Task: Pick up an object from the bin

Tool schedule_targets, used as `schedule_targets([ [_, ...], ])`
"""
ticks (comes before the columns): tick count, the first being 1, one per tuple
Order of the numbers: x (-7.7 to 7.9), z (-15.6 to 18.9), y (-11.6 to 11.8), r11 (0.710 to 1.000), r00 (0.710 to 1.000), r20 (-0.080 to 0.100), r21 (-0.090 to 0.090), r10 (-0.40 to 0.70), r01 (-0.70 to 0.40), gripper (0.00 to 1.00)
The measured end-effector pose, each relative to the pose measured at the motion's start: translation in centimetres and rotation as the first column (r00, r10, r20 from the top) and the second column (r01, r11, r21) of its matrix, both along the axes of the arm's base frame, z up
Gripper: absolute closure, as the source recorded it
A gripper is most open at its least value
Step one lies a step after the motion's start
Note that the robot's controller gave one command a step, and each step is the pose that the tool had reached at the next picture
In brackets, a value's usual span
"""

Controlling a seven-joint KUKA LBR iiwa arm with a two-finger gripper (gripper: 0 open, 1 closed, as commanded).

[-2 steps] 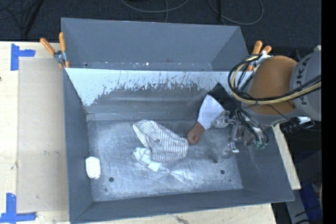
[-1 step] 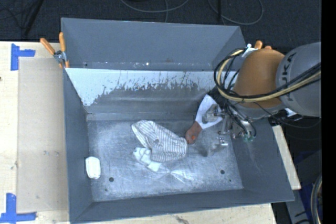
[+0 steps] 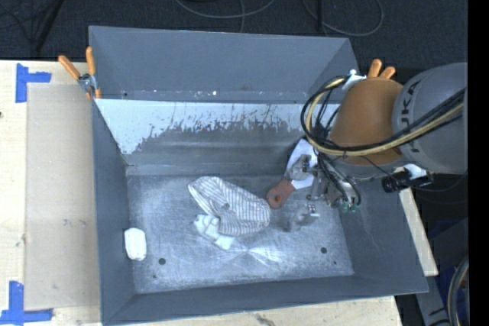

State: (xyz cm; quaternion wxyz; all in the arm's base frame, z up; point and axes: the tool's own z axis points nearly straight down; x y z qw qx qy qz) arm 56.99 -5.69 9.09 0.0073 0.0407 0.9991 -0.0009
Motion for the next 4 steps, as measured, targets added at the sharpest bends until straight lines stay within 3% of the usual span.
schedule_targets([
  [1, 4.2, -1.1, 7.3, 0.971, 0.971, -0.017, 0.003, 0.240, -0.240, 1.00],
  [2, 4.2, -1.1, 7.3, 0.971, 0.971, -0.017, 0.003, 0.240, -0.240, 1.00],
  [3, 2.4, -1.0, 6.3, 0.975, 0.975, 0.019, 0.004, 0.223, -0.223, 1.00],
  [4, 4.1, 12.4, 4.8, 0.906, 0.906, -0.012, 0.002, 0.423, -0.423, 1.00],
])
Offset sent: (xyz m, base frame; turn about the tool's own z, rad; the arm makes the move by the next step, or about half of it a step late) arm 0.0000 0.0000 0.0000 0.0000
